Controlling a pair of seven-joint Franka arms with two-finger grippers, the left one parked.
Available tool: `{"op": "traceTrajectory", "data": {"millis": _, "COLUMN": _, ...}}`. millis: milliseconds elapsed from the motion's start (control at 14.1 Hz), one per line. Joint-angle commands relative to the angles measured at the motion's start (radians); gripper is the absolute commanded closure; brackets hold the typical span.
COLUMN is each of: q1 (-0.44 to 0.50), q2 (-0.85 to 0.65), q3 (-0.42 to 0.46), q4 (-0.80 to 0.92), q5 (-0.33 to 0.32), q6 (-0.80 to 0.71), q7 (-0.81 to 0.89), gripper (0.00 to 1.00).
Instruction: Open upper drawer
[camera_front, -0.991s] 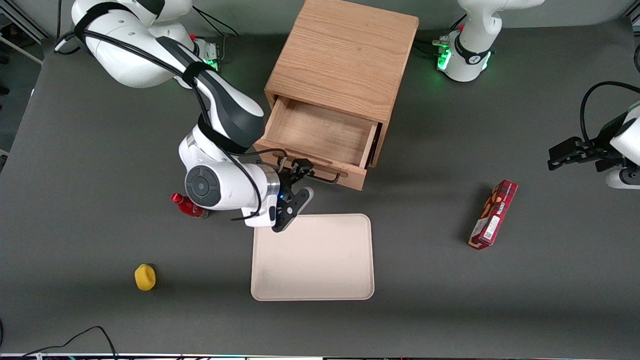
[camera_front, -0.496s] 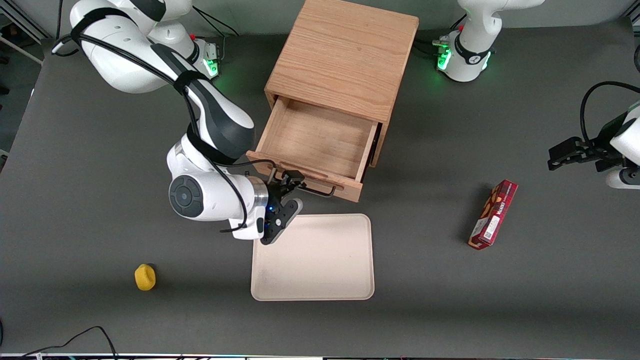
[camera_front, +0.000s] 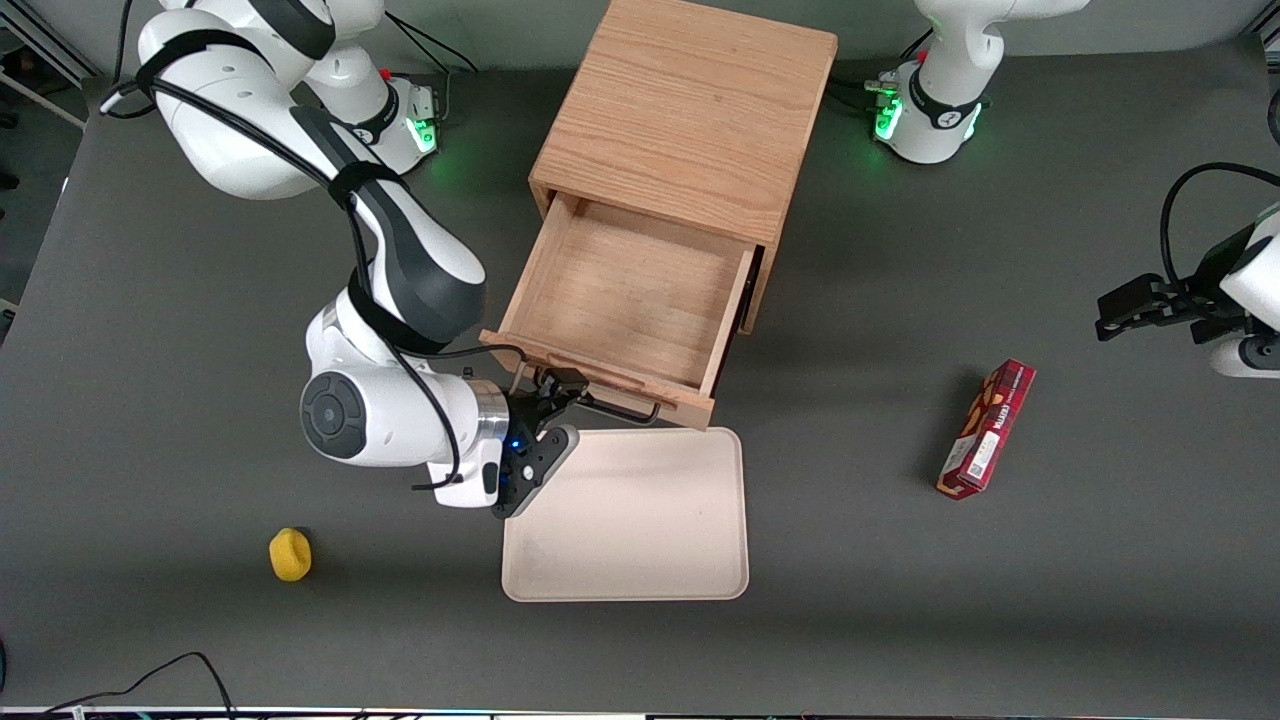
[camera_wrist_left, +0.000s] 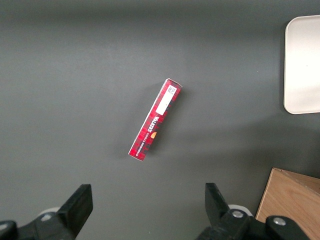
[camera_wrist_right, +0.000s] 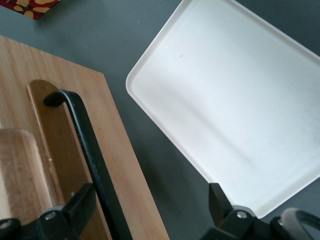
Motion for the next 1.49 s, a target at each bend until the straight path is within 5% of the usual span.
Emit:
{"op": "traceTrajectory", "data": {"millis": 0, "q1": 0.012, "q2": 0.037, "q3": -0.016, "q4": 0.062, "q5": -0.011, "q6": -0.009, "q7": -0.024, "gripper": 0.0}}
{"op": "traceTrajectory", "data": {"millis": 850, "q1": -0.016, "q2": 0.096, "q3": -0.042, "q4": 0.187, "q5": -0.008, "q6": -0.008, "q7": -0.054, "gripper": 0.0}}
{"op": "traceTrajectory", "data": {"millis": 1274, "q1": -0.025, "q2": -0.128, "q3": -0.079, "q4": 0.139, "q5": -0.051, "q6": -0.126, "q7": -0.01, "gripper": 0.0}}
{"op": "traceTrajectory", "data": {"millis": 1416, "q1": -0.036, "q2": -0.229, "q3": -0.089, "q4": 0.064, "q5": -0.077, "q6": -0.219, "q7": 0.17, "gripper": 0.0}}
